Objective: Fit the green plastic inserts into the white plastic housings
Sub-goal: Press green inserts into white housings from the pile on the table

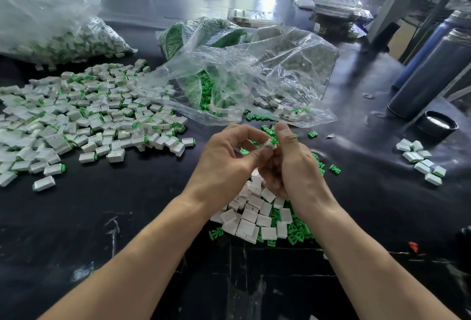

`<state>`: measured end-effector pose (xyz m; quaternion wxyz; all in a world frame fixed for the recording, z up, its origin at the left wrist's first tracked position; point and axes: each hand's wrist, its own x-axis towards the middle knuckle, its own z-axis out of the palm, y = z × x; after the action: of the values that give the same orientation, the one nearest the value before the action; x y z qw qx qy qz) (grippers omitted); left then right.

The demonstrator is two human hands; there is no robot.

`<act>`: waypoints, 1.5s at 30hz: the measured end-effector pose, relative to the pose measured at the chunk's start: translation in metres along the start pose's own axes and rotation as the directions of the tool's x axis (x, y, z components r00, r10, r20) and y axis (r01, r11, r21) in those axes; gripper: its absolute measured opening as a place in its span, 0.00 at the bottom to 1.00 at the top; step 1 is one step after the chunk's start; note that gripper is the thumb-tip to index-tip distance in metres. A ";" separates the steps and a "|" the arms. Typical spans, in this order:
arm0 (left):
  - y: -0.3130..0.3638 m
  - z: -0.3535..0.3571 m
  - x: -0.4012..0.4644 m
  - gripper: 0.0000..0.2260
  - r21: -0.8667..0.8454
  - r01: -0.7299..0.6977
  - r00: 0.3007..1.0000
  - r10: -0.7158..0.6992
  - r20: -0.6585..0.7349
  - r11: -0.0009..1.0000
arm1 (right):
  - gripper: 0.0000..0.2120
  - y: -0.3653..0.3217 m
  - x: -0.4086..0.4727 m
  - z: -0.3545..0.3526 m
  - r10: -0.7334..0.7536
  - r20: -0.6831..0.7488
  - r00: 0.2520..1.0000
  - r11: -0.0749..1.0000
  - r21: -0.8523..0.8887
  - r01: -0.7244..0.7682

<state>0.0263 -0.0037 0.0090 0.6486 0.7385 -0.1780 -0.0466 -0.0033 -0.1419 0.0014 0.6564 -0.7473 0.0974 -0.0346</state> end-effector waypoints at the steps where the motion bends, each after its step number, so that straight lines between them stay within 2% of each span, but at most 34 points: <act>1: 0.000 0.001 0.000 0.04 -0.021 0.002 1.000 -0.002 0.001 1.000 | 0.36 0.000 0.000 0.000 0.003 -0.015 1.000 1.000 0.022 -0.003; 6: 0.002 0.005 -0.002 0.06 -0.118 0.001 1.000 -0.001 0.003 0.993 | 0.35 -0.004 -0.002 0.000 -0.011 0.009 1.000 0.995 0.096 0.010; 8: 0.000 0.006 -0.001 0.06 -0.103 -0.003 1.000 0.003 0.001 0.995 | 0.33 -0.004 -0.002 0.001 -0.047 -0.002 0.999 0.998 0.047 0.047; 11: -0.001 0.007 -0.001 0.06 -0.100 0.000 1.000 -0.001 -0.014 0.995 | 0.36 -0.003 -0.003 0.002 -0.101 -0.035 0.994 0.993 -0.066 0.098; 14: -0.002 0.008 0.000 0.06 -0.125 0.002 1.000 -0.003 -0.013 0.992 | 0.34 -0.005 -0.005 0.003 -0.099 -0.032 0.995 0.995 0.017 0.100; 17: -0.003 0.009 0.000 0.06 -0.162 0.007 1.000 -0.006 0.006 0.987 | 0.34 -0.004 -0.004 0.004 -0.096 -0.050 0.994 0.995 0.007 0.096; 23: -0.004 0.013 -0.001 0.06 -0.156 0.001 1.000 0.000 0.007 0.988 | 0.33 -0.001 0.001 0.008 -0.109 -0.146 0.983 0.991 -0.094 0.096; 26: -0.003 0.015 -0.002 0.05 -0.151 -0.011 1.000 0.011 0.001 0.988 | 0.28 0.000 0.002 0.007 -0.142 -0.148 0.979 0.983 -0.133 0.122; 31: -0.006 0.018 -0.002 0.03 -0.142 -0.028 1.000 0.026 -0.016 0.989 | 0.34 0.000 0.004 0.009 -0.139 -0.201 0.970 0.975 -0.196 0.100; 33: -0.007 0.017 -0.001 0.03 -0.158 -0.017 1.000 0.014 -0.016 0.987 | 0.31 0.000 0.005 0.012 -0.171 -0.252 0.953 0.965 -0.238 0.110; 36: -0.009 0.015 0.000 0.03 -0.177 0.004 1.000 -0.009 -0.028 0.984 | 0.25 0.000 0.005 0.015 -0.208 -0.249 0.946 0.956 -0.257 0.143; 45: -0.007 0.013 0.001 0.04 -0.179 -0.007 0.999 -0.001 -0.042 0.984 | 0.23 0.000 0.008 0.017 -0.158 -0.189 0.969 0.987 -0.033 0.154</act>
<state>0.0251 -0.0152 0.0008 0.7160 0.6779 -0.1605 -0.0460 0.0078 -0.1267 -0.0013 0.6326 -0.7516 0.1013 -0.1568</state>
